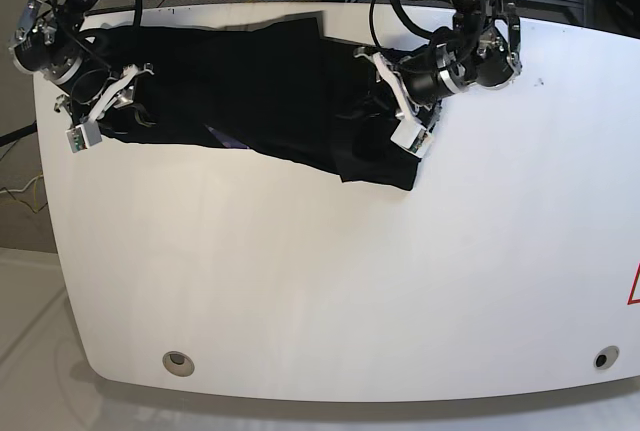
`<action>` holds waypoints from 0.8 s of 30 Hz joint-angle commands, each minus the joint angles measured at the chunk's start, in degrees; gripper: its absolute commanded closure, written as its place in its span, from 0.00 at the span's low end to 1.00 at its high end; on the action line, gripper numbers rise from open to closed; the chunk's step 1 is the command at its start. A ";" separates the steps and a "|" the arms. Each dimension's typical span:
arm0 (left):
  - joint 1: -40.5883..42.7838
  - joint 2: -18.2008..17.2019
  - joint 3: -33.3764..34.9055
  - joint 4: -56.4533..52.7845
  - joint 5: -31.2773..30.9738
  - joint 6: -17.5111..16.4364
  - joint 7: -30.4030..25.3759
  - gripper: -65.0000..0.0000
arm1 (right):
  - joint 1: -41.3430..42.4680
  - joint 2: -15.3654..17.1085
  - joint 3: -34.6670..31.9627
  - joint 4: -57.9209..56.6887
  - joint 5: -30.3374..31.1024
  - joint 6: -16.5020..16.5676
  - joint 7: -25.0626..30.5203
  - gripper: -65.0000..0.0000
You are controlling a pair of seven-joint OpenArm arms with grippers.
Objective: Fold the T-shirt properly
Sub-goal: 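Carry the left gripper's shirt end over toward the right gripper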
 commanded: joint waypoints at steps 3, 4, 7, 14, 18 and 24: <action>-1.08 1.09 1.61 -0.86 -1.26 -0.20 -2.74 1.00 | 0.30 1.10 1.13 0.78 1.42 0.10 0.32 0.54; -1.23 1.19 1.91 -1.31 -1.13 -0.17 -3.03 1.00 | 0.28 1.13 1.29 0.77 1.48 0.10 0.22 0.54; -2.23 1.50 3.09 -2.61 -0.84 -0.42 -3.93 1.00 | 0.34 1.25 1.49 0.76 1.67 0.10 -0.19 0.54; -4.63 1.85 5.38 -4.43 -0.93 -0.60 -4.36 1.00 | 0.63 1.54 1.15 1.06 1.71 0.10 -0.80 0.54; -6.04 1.92 6.59 -5.24 -1.37 -0.61 -4.28 1.00 | 0.78 1.65 0.83 1.31 1.69 0.10 -0.88 0.54; -6.61 2.13 8.49 -5.36 -0.92 -0.18 -4.08 1.00 | 0.72 1.79 0.58 1.27 1.47 0.10 -1.41 0.54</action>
